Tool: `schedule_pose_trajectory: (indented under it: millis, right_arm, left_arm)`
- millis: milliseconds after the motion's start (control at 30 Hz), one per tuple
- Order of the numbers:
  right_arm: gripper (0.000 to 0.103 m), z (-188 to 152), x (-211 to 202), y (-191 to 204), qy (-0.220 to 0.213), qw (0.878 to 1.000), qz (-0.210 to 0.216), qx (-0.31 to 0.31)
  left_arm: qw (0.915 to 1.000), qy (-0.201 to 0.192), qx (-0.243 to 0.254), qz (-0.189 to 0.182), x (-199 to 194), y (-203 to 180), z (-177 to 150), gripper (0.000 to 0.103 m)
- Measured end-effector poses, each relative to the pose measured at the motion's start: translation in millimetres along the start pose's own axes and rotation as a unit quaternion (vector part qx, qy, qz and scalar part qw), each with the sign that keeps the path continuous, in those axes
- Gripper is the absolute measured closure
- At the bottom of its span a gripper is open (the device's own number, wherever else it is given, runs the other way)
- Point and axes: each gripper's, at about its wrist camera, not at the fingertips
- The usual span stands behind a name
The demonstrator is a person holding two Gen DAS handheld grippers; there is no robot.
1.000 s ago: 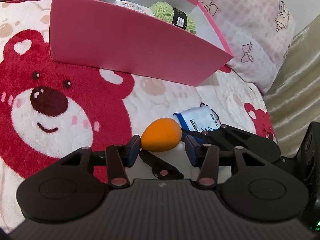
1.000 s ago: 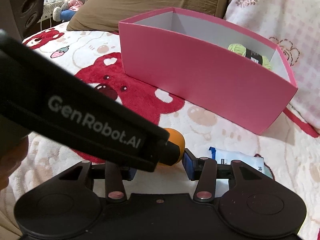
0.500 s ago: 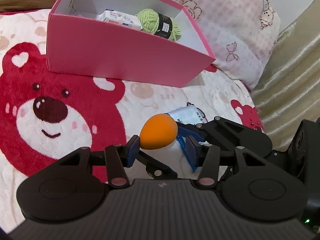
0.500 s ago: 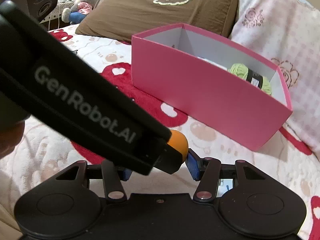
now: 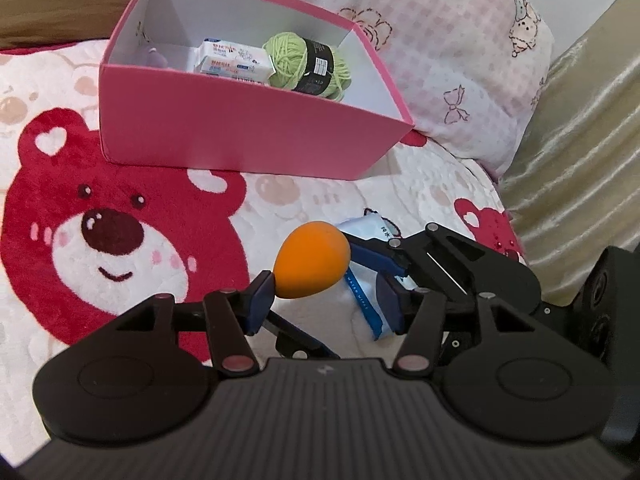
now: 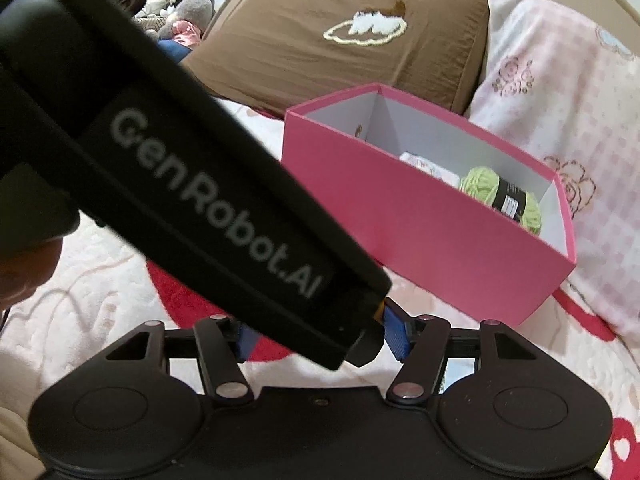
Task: Organize objects
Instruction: 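Lift the sponge with the left gripper and carry it over the pink box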
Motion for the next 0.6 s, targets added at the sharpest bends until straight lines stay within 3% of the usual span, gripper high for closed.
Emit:
schedule_pose_trajectory:
  millis: [167,267,600]
  right_arm:
    - [0.035,4,-13,0,-0.020,1.000,-0.005,-0.004]
    - [0.034,11,-21,-3,-0.039,0.999,-0.013,-0.024]
    - [0.033,33,-37,-30,-0.074,0.997,0.006,-0.018]
  left_arm:
    - [0.9998,-0.016,-0.009,-0.006,-13,-4,8,0.050]
    - [0.9993,-0.036,-0.001,0.011,-21,-12,13,0.051]
    - [0.9967,-0.076,-0.012,0.027,-42,-27,38,0.058]
Point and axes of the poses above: each gripper's, at about its wrist camera, not at the fingertips, and x roughly the way its jaws point, y to its left, z to its top, and after that the axes turned 12 degrees about y, right-handed
